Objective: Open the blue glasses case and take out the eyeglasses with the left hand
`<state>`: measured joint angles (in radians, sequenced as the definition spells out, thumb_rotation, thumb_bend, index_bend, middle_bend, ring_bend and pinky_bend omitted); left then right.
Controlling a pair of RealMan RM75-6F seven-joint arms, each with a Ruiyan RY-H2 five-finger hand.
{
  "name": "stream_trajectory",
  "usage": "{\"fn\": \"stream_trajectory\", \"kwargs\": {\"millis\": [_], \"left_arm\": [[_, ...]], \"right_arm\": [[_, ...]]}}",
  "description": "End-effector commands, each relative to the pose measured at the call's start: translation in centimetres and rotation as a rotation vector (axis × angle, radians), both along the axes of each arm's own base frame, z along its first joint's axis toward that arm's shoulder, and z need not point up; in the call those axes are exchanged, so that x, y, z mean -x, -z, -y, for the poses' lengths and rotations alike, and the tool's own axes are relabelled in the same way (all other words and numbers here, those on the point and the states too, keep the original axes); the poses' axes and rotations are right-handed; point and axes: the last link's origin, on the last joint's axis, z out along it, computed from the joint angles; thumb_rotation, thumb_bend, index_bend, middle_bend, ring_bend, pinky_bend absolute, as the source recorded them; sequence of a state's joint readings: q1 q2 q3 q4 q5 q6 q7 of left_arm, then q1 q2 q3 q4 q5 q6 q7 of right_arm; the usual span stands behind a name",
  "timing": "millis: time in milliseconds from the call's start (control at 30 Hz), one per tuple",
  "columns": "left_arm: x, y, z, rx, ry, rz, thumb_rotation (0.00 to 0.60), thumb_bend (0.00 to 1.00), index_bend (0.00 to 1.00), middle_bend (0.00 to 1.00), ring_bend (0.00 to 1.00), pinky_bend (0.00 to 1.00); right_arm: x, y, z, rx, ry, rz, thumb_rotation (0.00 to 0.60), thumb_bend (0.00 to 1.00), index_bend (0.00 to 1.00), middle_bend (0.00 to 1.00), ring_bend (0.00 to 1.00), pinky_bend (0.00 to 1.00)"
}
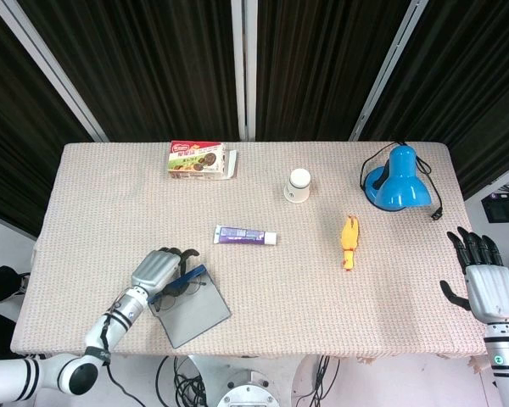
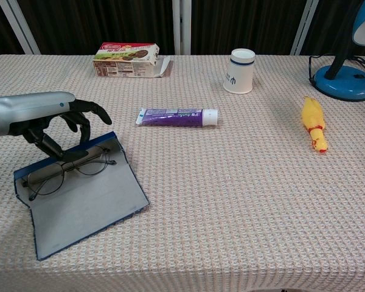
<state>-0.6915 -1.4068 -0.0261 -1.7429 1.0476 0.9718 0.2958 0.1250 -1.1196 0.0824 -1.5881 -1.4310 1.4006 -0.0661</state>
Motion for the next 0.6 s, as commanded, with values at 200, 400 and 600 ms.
{"fn": "stream_trajectory", "kwargs": {"millis": [200, 400, 600], "left_arm": [[0.18, 0.33, -0.21, -0.117, 0.166, -0.077, 0.6, 0.36, 0.22, 0.6, 0.25, 0.26], [0.12, 0.32, -0.43, -0.191, 0.268, -0.115, 0.6, 0.36, 0.23, 0.62, 0.26, 0.26], [0.11, 0.39, -0.73, -0.241, 0.337, -0.152, 0.6, 0.36, 0.23, 0.63, 0.26, 0.26]], "right_arm": [[0.12, 0.03, 0.03, 0.001, 0.004, 0.001, 0.6, 0.24, 0.0, 0.0, 0.0, 0.0], [0.2, 0.07, 0.07, 0.0, 0.006, 0.001, 0.6, 0.24, 0.0, 0.0, 0.0, 0.0], [0.24, 0.08, 0.09, 0.001, 0.007, 0.0, 0.6, 0.24, 0.0, 0.0, 0.0, 0.0]]}}
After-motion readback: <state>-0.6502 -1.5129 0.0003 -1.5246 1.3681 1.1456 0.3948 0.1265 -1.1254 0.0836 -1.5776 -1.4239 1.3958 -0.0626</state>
